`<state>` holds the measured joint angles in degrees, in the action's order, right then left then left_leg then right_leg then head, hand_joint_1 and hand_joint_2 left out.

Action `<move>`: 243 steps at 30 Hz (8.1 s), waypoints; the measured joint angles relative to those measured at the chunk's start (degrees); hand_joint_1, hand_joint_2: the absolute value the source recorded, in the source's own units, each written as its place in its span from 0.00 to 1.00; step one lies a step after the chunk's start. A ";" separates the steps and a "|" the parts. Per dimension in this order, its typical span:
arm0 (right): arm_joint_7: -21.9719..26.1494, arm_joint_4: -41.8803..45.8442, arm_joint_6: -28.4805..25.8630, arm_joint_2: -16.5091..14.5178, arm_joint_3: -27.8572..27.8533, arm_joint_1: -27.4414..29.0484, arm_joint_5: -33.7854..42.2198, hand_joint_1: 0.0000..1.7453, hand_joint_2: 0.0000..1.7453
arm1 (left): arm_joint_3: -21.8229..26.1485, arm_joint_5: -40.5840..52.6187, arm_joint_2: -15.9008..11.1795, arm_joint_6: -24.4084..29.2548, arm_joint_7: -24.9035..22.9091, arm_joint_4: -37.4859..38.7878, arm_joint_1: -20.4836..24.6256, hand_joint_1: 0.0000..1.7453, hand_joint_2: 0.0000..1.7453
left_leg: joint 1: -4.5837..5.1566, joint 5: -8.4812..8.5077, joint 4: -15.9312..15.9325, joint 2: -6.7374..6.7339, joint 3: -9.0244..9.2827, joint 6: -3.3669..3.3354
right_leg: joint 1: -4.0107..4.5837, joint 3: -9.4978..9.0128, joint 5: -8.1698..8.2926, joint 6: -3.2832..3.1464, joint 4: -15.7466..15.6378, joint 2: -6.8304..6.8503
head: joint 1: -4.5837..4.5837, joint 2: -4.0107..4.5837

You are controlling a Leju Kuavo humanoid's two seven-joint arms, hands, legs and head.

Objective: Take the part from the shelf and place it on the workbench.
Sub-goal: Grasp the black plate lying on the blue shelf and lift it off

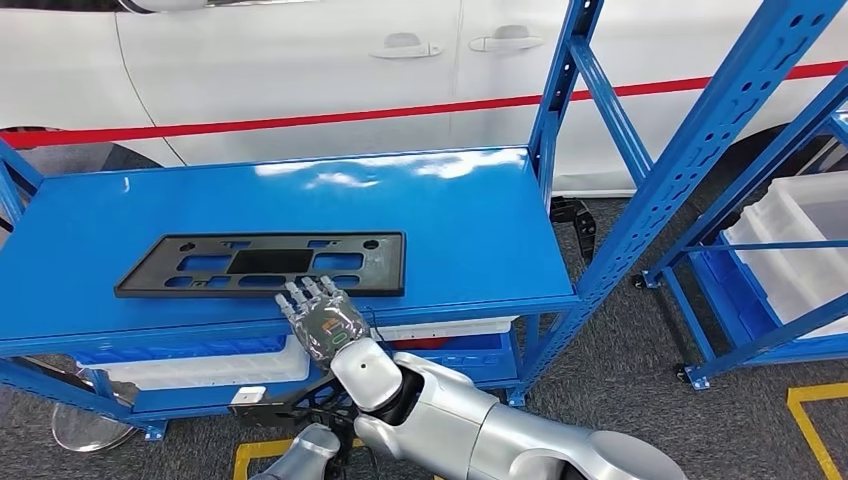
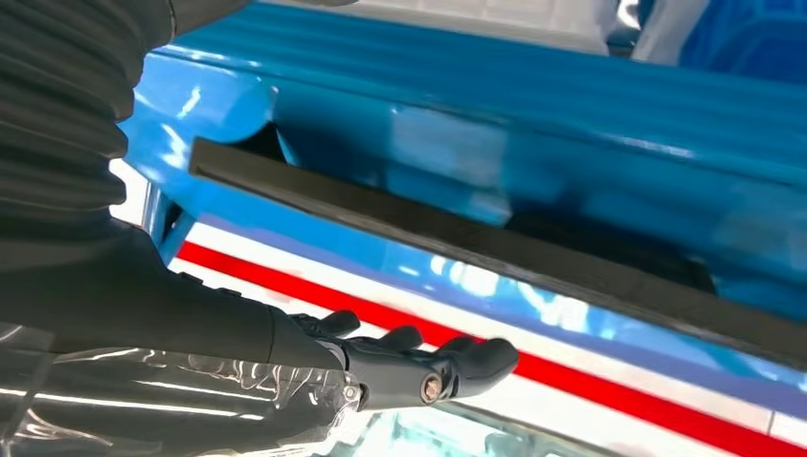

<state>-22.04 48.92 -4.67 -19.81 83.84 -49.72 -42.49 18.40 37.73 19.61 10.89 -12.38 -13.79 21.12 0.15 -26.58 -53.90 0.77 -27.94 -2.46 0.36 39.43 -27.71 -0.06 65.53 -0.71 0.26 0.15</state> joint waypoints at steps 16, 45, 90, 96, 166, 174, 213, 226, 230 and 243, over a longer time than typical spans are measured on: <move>2.14 1.31 -4.02 -0.09 -0.06 0.64 1.69 0.00 1.00 | 1.05 0.01 -0.36 0.51 -1.17 0.20 0.25 0.00 0.00 | -1.25 -9.56 -16.41 -0.42 -6.82 4.83 | -1.47 -0.99 3.93 -1.27 -5.62 0.41 | -0.36 0.00; 10.09 8.71 -21.14 -0.06 -2.02 2.84 1.27 0.00 1.00 | 1.11 3.32 -2.15 5.75 -6.61 0.42 -1.68 0.00 1.00 | -0.37 0.66 -4.28 -0.11 -5.76 2.78 | -1.14 -2.61 3.77 0.21 -6.72 0.33 | -0.41 0.00; -3.09 -13.32 -8.36 0.03 -8.89 -5.00 4.79 0.00 1.00 | 0.92 7.74 -0.79 0.87 -11.66 0.42 -0.12 0.00 1.00 | -0.38 0.80 -4.27 -0.13 -5.73 2.72 | -1.11 -2.56 3.91 0.43 -6.66 0.31 | -0.41 0.00; -3.09 -13.96 -8.32 0.03 -8.89 -5.17 5.02 0.00 1.00 | 0.92 7.74 -0.63 0.87 -11.68 0.42 0.05 0.00 1.00 | -0.38 0.80 -4.27 -0.13 -5.73 2.72 | -1.10 -2.56 3.91 0.43 -6.66 0.31 | -0.41 0.00; 5.40 -2.47 -7.73 -0.06 -2.70 4.01 4.04 0.00 1.00 | 6.62 6.72 -16.22 7.01 1.69 1.97 -19.83 0.00 1.00 | -0.39 0.40 -3.84 -0.24 -5.03 3.07 | -1.02 -3.05 3.30 0.19 -6.62 0.34 | -0.54 0.00; 3.39 -0.02 -3.84 -0.06 -1.93 2.77 0.76 0.00 1.00 | 6.64 7.67 -16.22 6.37 2.33 1.99 -19.80 0.00 1.00 | -0.39 0.40 -3.84 -0.24 -5.03 3.07 | -1.02 -3.05 3.30 0.18 -6.61 0.34 | -0.55 0.00; 4.20 -2.20 -3.43 0.01 -2.13 -2.53 2.38 0.00 1.00 | 10.98 5.40 -16.18 1.76 5.38 1.98 -19.74 0.00 0.00 | -0.50 0.66 -3.42 -0.31 -4.55 1.33 | -1.32 -2.97 2.98 1.58 -5.13 0.37 | -0.49 0.00; 4.46 -4.11 -3.96 0.03 -2.40 -1.27 2.40 0.00 1.00 | 11.45 5.26 -15.61 2.69 4.53 2.05 -19.76 0.00 0.00 | -0.34 0.03 -3.63 -0.30 -3.52 2.54 | 0.15 -4.79 1.72 -1.50 -7.29 0.53 | -0.63 0.00; 4.97 -5.04 -4.82 -0.07 -2.92 -0.82 2.53 0.00 1.00 | 11.44 5.93 -15.48 2.66 4.36 2.05 -19.73 0.00 0.00 | -0.66 -2.88 -9.29 -0.39 -5.85 3.65 | -0.66 -6.92 1.99 -2.17 -8.71 0.75 | -1.19 0.00; 5.50 -7.43 -5.40 -0.04 -3.71 0.88 2.69 0.00 1.00 | 11.44 7.96 -15.42 1.61 3.82 2.26 -19.87 0.00 0.00 | -2.02 2.94 -4.34 -0.31 -7.96 4.01 | -1.22 -8.00 -0.78 -0.02 -7.54 0.50 | -1.80 0.00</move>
<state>-16.55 41.49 -10.07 -19.85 80.13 -48.84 -39.80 29.84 45.69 4.19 12.50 -8.56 -11.53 1.25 -1.87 -23.65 -58.24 0.46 -35.90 1.55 -0.85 31.43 -28.49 -0.08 57.99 -0.21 -1.54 0.15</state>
